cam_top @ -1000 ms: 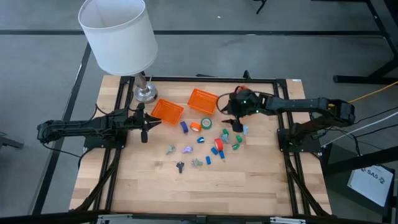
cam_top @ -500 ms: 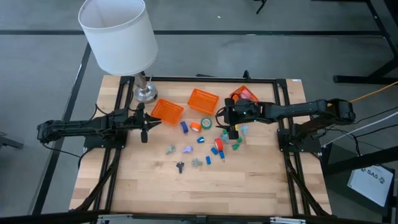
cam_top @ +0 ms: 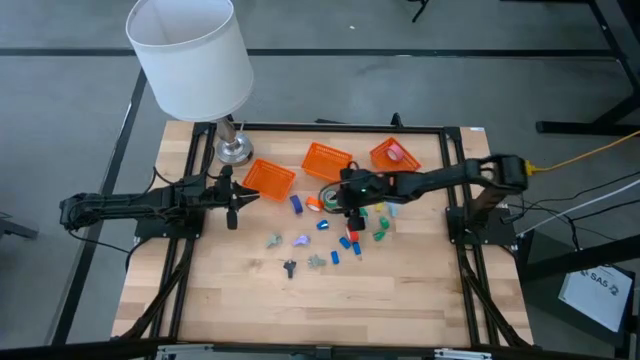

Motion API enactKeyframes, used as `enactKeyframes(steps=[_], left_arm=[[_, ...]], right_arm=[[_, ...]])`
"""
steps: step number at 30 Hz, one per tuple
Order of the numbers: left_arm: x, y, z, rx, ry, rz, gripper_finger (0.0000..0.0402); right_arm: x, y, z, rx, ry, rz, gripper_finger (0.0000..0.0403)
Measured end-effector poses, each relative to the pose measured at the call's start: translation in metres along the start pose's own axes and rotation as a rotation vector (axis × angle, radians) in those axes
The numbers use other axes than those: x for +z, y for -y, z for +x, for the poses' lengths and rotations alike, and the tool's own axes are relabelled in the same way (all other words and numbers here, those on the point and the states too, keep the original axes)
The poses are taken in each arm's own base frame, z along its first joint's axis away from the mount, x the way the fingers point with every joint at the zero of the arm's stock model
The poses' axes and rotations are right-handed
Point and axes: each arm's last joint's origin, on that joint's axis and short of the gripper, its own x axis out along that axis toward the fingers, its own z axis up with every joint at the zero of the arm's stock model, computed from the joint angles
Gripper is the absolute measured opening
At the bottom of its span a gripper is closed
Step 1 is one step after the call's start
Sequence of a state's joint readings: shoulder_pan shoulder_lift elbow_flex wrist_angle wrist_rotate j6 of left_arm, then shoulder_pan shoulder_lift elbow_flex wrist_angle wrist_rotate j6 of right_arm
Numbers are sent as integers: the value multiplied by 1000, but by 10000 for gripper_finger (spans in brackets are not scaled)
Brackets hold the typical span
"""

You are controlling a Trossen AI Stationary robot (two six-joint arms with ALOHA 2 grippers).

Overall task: Pick and place Stapler, Stapler remover, tape
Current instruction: Put the green tape into the right orange bin

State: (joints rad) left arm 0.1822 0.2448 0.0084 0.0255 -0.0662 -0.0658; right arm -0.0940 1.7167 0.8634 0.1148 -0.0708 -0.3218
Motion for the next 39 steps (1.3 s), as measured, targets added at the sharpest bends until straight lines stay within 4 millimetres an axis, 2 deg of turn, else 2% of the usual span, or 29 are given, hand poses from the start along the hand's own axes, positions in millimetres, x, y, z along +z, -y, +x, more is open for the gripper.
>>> enactKeyframes(steps=[5, 9, 20, 28, 35, 39], left_arm=[[0, 0, 0, 0, 0, 0, 59], [0, 0, 0, 0, 0, 0, 59], [0, 0, 0, 0, 0, 0, 59], [0, 0, 0, 0, 0, 0, 59], [0, 0, 0, 0, 0, 0, 59], [0, 0, 0, 0, 0, 0, 59]], right_arm=[[2, 4, 25, 20, -171, 9, 154], [7, 9, 34, -26, -267, 7, 155], [3, 13, 35, -28, -310, 67, 156], [0, 10, 37, 53, -300, 82, 156], [-2, 10, 40, 54, -295, 92, 155], [-3, 12, 40, 20, -305, 133, 134]])
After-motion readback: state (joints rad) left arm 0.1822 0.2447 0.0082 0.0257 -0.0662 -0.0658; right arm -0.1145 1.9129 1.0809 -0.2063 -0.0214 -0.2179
